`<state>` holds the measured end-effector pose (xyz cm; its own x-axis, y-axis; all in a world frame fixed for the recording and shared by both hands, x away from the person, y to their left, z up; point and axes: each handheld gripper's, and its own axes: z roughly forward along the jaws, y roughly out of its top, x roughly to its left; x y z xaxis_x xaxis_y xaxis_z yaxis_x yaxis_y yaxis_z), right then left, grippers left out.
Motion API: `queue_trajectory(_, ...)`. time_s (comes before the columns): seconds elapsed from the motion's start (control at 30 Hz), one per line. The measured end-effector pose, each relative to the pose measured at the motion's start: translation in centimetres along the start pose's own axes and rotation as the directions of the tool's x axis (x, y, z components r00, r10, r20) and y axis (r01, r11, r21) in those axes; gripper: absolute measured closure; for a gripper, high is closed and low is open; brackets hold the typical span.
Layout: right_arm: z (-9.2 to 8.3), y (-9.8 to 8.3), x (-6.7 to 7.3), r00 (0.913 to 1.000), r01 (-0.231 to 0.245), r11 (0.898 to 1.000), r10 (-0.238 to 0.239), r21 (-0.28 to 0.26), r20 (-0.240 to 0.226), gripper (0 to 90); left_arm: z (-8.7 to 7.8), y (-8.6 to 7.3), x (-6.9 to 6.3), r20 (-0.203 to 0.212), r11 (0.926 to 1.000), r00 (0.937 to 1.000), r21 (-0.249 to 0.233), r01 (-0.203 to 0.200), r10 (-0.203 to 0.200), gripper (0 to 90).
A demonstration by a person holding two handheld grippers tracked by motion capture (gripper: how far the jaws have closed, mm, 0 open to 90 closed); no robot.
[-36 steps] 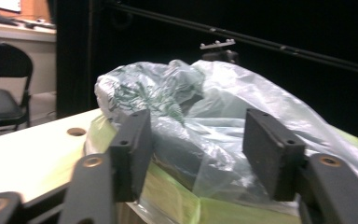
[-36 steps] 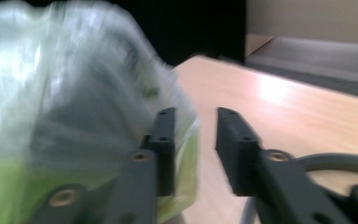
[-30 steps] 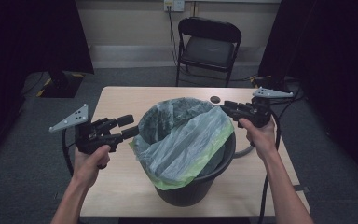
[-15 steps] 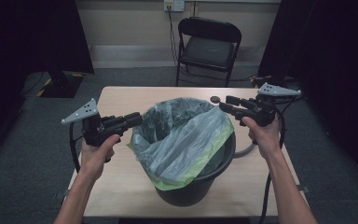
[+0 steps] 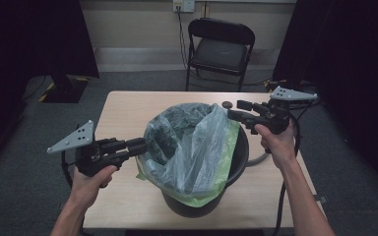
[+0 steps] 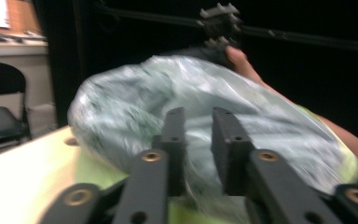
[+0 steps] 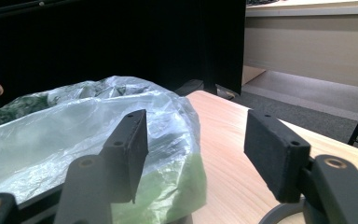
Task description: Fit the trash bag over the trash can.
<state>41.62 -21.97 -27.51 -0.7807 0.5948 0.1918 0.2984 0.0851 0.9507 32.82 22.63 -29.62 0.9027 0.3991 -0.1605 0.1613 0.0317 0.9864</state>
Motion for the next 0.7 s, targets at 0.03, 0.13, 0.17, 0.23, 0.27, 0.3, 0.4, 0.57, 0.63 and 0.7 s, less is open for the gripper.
queue_trajectory(0.03,0.0,0.0,0.0,1.0000,0.000,1.000,0.000,0.000,-0.001,38.7,0.2,0.2,0.5,-0.007,0.9998,0.9999,-0.014,0.015,-0.015,67.3)
queue_trajectory(0.13,0.2,-0.1,0.0,1.0000,0.001,1.000,-0.001,0.002,-0.007,38.4,1.5,0.7,2.1,-0.061,0.9995,0.9977,-0.005,0.030,-0.030,61.7)
queue_trajectory(0.17,0.2,-0.1,0.0,0.9999,0.000,1.000,0.000,0.002,-0.011,38.4,2.0,0.7,2.7,-0.082,0.9995,0.9961,0.003,0.032,-0.032,59.8)
queue_trajectory(0.23,0.2,-0.2,0.0,1.0000,-0.002,1.000,0.002,-0.002,-0.009,38.4,2.8,0.4,3.7,-0.094,0.9978,0.9935,0.011,0.065,-0.064,57.9)
queue_trajectory(0.27,0.1,-0.2,0.1,1.0000,-0.002,1.000,0.002,-0.009,-0.009,38.5,3.1,0.2,3.9,-0.110,0.9972,0.9917,0.027,0.069,-0.066,58.0)
queue_trajectory(0.3,0.0,-0.3,0.2,0.9999,0.001,1.000,-0.001,-0.016,-0.012,38.5,3.2,0.0,4.0,-0.121,0.9965,0.9900,0.034,0.076,-0.072,60.1)
queue_trajectory(0.4,-0.1,-0.3,0.4,0.9997,0.006,1.000,-0.006,-0.017,-0.025,38.4,2.6,-0.3,3.8,-0.128,0.9959,0.9881,0.018,0.088,-0.085,75.2)
queue_trajectory(0.57,0.3,0.0,0.4,0.9995,-0.006,1.000,0.007,0.014,-0.032,35.4,1.1,-0.4,2.6,-0.102,0.9972,0.9925,0.026,0.070,-0.067,84.2)
queue_trajectory(0.63,0.7,0.2,0.3,0.9992,-0.010,0.999,0.011,0.033,-0.039,35.0,0.4,-0.5,1.8,-0.079,0.9977,0.9955,0.037,0.057,-0.054,84.1)
queue_trajectory(0.7,1.3,0.3,0.1,0.9985,-0.017,0.998,0.020,0.057,-0.052,35.0,-0.2,-0.7,1.3,-0.044,0.9979,0.9980,0.043,0.049,-0.047,84.0)
